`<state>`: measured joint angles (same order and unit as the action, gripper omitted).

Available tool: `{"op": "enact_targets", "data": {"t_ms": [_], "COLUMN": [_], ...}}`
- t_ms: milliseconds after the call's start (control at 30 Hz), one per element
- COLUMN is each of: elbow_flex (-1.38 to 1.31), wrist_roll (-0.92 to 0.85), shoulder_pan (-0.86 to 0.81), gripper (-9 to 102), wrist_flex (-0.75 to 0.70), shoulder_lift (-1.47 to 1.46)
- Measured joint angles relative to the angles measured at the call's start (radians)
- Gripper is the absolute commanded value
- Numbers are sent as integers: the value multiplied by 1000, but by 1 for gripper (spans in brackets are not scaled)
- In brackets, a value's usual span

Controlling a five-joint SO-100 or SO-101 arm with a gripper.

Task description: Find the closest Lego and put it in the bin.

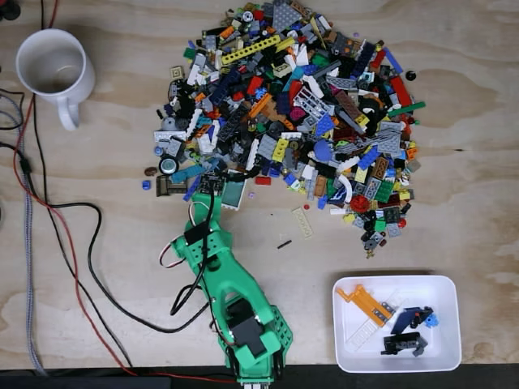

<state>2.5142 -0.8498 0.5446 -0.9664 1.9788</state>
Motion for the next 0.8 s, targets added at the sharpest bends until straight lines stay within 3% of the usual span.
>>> {"op": "enact_targets", "data": {"t_ms": [800], "elbow_flex": [9], "wrist_roll": [-40], "shoulder_pan": [-46], "gripper": [8], "wrist_flex": [9], "shoulder_lift": [-25]}}
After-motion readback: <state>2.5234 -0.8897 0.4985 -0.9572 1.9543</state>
